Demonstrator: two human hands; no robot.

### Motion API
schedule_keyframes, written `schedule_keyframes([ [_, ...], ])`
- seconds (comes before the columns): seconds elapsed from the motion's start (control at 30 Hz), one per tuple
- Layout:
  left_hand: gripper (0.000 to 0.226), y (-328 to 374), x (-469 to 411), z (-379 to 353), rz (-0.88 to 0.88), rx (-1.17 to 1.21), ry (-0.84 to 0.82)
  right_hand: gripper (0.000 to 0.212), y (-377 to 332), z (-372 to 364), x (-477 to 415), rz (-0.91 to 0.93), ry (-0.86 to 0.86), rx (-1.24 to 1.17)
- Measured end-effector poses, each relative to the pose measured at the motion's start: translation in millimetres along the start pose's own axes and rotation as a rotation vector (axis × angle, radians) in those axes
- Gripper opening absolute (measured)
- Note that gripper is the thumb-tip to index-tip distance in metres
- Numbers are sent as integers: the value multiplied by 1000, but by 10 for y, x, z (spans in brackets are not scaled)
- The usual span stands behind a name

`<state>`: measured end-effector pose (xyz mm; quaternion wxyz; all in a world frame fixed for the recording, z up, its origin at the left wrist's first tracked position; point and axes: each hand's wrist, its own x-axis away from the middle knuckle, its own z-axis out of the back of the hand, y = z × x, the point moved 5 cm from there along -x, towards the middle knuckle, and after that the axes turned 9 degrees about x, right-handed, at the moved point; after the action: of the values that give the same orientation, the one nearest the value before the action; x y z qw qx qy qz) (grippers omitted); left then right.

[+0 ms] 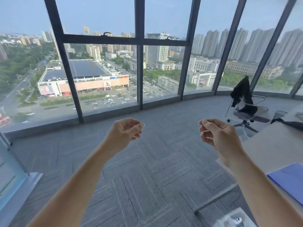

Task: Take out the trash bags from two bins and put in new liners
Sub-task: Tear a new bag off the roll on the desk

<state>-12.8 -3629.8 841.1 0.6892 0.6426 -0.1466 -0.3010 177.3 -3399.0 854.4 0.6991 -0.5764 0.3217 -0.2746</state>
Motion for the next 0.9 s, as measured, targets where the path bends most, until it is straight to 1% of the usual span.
schedule_keyframes([
  [0.17,9,-177,-1365,6,-9,9,-65,18,75,-256,-1125,9,51,105],
  [0.4,11,-748,-3218,-262,7,-28,-142,15,482,-367,-2850,34,140,171],
  [0.57,10,-907,-4741,-744,48,17,-203,15,764,-434,-4320,24,192,138],
  [0.7,11,-926,-5879,-1175,21,9,-269,15,849,-436,-5406,17,211,134],
  [0.83,11,-1124,-6935,-1561,12,8,-333,17,994,-229,-6320,-17,276,168],
  [0.9,17,-1290,-7477,-1782,36,49,-379,16,1102,-86,-6764,-28,326,187],
])
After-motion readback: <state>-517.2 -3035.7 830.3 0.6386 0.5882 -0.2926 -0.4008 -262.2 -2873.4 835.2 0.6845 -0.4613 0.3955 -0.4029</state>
